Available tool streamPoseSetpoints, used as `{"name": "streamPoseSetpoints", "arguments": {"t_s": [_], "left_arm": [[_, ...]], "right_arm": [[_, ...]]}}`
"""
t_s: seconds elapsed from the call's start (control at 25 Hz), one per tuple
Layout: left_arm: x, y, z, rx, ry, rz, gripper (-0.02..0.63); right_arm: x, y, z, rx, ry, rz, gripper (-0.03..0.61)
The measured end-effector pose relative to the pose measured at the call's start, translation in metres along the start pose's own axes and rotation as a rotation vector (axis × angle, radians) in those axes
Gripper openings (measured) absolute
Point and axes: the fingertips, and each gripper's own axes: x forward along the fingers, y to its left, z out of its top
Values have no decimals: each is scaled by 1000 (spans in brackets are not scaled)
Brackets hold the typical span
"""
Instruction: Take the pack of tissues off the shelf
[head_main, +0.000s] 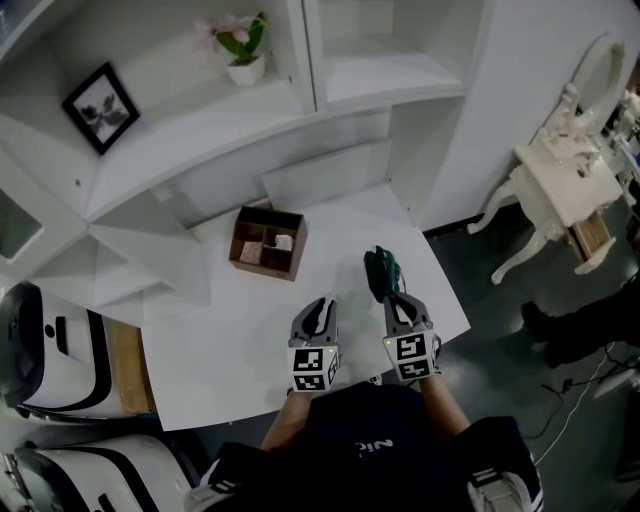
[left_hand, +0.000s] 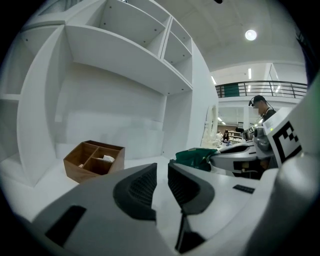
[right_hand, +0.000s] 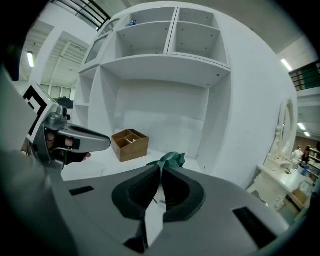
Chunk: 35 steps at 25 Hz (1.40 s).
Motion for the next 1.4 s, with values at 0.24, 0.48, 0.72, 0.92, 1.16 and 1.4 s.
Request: {"name": "streamPoseSetpoints", "arguments": {"t_s": [0.24,0.48,0.72,0.92,1.16,1.4], "left_arm": [[5,-9,2,-6,-8,-24,3],[6,-14,3,-9,-18,-32,3],[5,-15,4,18,-21,-24,3],[4,-18,4,45,-22,-18,3],[3,-19,4,58,-18,-17,3],[3,-19,3,54,-22,-14,3]], "right_arm": [[-4,-2,0,-1,-3,14,15],[-7,-8,3,-1,-32,10,14],[-8,-8,5,-12,-34,8,13],[-9,-5,5,-24,-39,21,12],[-8,-7,2,-20,-31,15,12],[-10,-9,1,-28,-25,5,12]]}}
